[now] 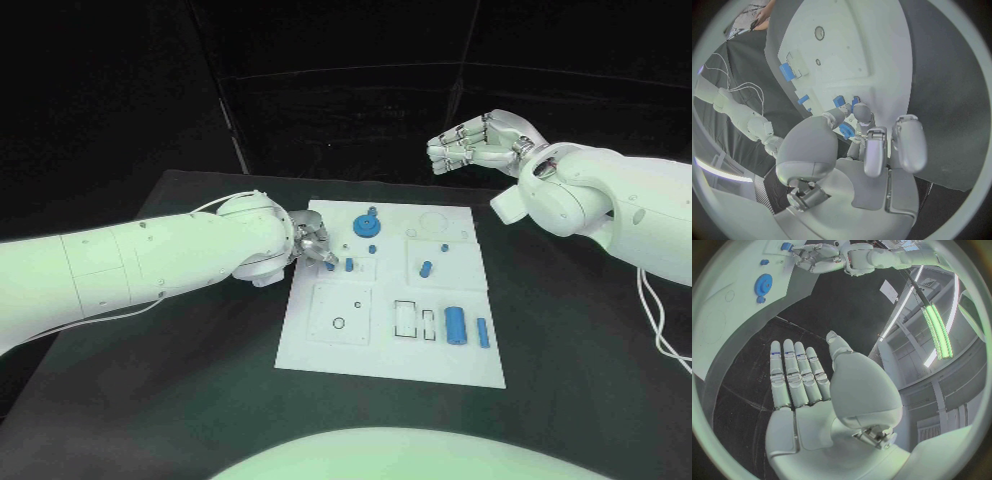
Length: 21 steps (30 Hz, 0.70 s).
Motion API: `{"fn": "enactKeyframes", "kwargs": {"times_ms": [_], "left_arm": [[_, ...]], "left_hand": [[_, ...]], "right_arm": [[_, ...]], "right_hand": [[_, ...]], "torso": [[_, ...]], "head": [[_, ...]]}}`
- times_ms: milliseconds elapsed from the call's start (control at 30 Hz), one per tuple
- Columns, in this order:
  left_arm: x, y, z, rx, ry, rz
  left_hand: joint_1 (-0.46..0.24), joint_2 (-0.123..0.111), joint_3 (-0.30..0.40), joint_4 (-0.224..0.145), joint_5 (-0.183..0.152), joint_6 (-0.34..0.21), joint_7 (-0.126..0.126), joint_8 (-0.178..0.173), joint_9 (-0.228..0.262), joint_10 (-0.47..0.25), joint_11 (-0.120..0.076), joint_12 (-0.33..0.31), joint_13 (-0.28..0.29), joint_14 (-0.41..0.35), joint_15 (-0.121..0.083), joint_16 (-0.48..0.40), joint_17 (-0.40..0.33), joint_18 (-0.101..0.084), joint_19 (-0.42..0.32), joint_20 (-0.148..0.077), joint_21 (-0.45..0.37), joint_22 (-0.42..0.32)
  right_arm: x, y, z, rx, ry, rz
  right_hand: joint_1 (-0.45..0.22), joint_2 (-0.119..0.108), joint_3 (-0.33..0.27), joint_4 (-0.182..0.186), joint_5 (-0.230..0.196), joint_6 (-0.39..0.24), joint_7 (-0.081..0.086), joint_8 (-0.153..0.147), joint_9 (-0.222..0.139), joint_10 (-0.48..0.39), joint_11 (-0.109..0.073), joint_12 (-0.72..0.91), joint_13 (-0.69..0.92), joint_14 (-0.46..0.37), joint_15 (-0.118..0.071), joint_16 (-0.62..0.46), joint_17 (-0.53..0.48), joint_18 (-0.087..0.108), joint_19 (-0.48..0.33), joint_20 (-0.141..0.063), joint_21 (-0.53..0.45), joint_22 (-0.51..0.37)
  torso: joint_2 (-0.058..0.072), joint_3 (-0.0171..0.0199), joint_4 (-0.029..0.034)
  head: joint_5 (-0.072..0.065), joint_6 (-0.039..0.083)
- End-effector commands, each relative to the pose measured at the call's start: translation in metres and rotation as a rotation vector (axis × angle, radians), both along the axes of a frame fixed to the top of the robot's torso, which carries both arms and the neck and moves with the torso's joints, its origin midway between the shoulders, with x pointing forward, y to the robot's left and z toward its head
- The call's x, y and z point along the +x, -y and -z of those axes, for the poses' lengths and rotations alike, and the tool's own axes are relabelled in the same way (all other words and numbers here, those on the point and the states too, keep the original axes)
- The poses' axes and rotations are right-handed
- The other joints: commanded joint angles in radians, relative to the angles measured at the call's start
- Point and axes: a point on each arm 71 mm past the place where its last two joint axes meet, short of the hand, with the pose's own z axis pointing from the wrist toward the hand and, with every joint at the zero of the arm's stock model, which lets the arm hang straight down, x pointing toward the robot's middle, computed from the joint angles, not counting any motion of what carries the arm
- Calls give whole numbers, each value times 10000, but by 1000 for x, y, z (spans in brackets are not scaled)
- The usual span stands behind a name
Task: Assemble the parts on the task board
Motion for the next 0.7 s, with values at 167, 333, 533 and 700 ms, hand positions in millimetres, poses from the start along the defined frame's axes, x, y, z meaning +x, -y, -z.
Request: {"fn": "enactKeyframes", "kwargs": {"times_ms": [167,333,533,700], "left_arm": [[0,0,1,199,-163,162],[0,-1,2,254,-233,191],[0,-1,2,340,-355,256],[0,0,3,387,-419,293]], "left_hand": [[35,12,1132,-1038,37,0,-59,42,237,158,-88,18,9,1057,-91,31,2634,-58,68,-64,3,-9],[35,12,1132,-1038,37,0,-59,42,237,158,-88,18,9,1057,-91,31,2634,-58,68,-64,3,-9],[30,9,1154,-1038,45,-2,-61,50,240,150,-91,3,-13,1057,-93,31,2634,-57,66,-67,-2,-14],[21,3,1164,-1035,47,-6,-61,54,241,163,-90,23,17,1057,-95,31,2634,-53,61,-68,-15,-32]], "right_arm": [[0,-2,-1,67,15,-117],[0,-1,-1,70,15,-110],[0,-2,-1,73,9,-118],[0,-1,-1,75,6,-116]], "right_hand": [[6,84,-65,8,44,-45,167,61,7,-56,-17,60,6,-43,10,58,-15,116,29,9,-39,-13],[6,84,-65,8,44,-45,167,61,7,-56,-17,60,6,-43,10,58,-15,116,29,9,-39,-13],[7,95,-70,11,46,-43,166,63,7,-56,-18,65,6,-42,9,61,-14,117,31,9,-43,-13],[8,101,-72,13,47,-42,165,64,8,-56,-19,68,6,-41,9,62,-13,117,32,9,-45,-12]], "torso": [[1,5,0],[3,-1,-3],[1,-5,6],[-2,1,3]], "head": [[5,1],[-3,-7],[6,-10],[24,-15]]}}
